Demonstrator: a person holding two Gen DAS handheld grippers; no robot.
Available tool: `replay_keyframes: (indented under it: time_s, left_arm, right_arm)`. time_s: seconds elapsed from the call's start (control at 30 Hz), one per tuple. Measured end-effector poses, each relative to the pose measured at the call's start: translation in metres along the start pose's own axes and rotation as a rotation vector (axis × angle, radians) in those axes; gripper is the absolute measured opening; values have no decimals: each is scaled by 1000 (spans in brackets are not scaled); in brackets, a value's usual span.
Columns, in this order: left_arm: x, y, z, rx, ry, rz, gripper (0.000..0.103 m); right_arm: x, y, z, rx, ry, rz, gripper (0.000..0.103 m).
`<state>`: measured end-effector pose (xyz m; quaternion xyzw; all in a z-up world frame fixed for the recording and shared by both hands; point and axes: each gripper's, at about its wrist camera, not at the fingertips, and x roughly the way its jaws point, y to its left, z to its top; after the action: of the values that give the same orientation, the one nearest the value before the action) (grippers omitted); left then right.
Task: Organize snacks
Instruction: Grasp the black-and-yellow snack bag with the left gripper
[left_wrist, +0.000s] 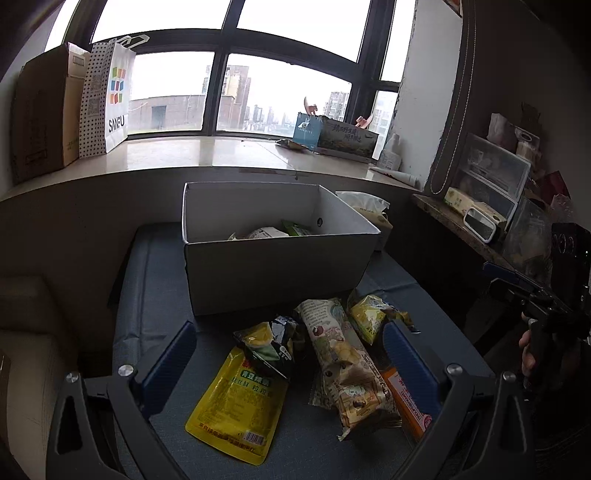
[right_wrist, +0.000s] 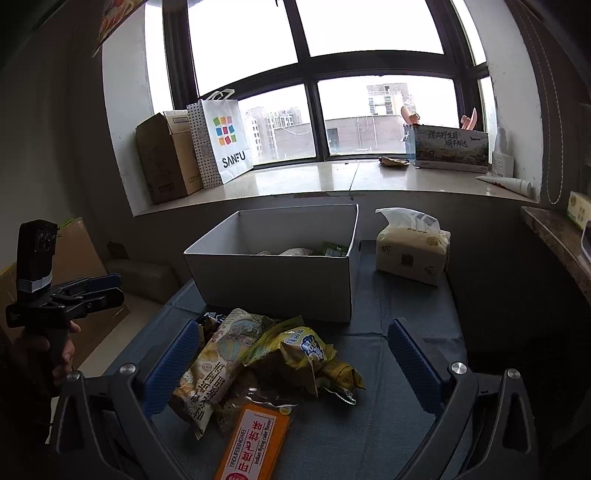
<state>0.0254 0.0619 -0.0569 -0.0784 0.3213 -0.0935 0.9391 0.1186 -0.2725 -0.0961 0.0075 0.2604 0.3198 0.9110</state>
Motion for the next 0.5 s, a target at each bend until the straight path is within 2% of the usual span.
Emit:
replay_keyframes:
  time_s: [0.17, 0.33, 0.5]
  left_arm:
    - [20, -3, -17, 15, 63, -26, 103]
    - [48, -2, -12, 99, 118, -12, 103]
    - [88, 15, -11, 124, 214, -64, 103]
  right_arm:
    - [1, -9, -20, 45, 56, 2, 103]
    - [5, -2, -23, 32, 71, 7, 103]
    - [10, 11, -26, -7, 91, 19, 103]
